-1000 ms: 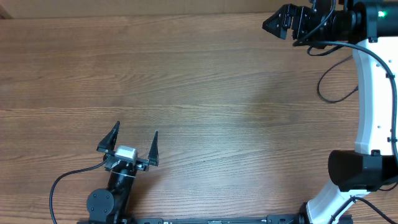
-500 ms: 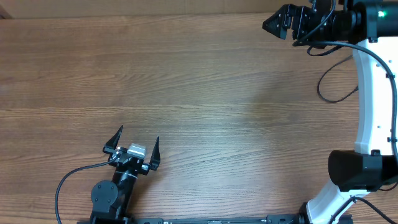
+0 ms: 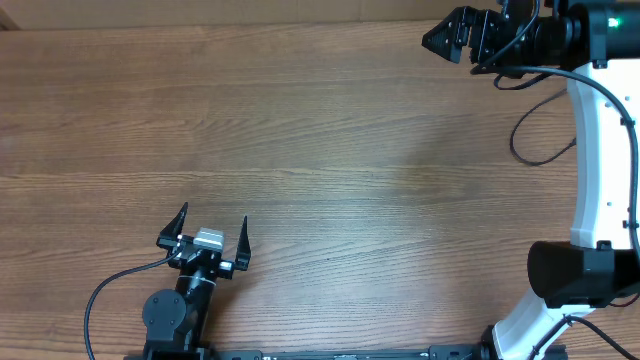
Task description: Untangle cables
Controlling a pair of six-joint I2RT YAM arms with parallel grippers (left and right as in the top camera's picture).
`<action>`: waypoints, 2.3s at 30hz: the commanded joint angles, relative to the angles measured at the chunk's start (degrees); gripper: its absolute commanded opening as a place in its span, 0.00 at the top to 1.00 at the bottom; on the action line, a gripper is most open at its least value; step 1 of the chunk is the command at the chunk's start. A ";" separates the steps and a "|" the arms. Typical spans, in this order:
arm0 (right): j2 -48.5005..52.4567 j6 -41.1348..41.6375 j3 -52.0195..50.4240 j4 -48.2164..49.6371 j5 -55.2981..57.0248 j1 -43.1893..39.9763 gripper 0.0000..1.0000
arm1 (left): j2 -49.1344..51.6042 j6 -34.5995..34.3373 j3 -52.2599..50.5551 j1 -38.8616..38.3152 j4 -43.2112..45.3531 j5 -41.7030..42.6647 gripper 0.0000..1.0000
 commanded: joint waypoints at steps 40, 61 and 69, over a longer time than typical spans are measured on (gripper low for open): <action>-1.05 -0.50 0.39 0.11 -0.48 -0.22 0.00 | -0.55 -1.05 -0.24 0.24 -0.20 -0.59 0.00; -3.13 -0.70 -22.29 13.09 19.89 0.48 0.00 | -0.55 -1.05 -0.22 0.26 -0.20 -0.59 0.00; -16.13 -0.83 -44.48 29.94 20.20 -2.38 0.00 | -0.55 -1.05 -0.22 0.24 -0.20 -0.59 0.00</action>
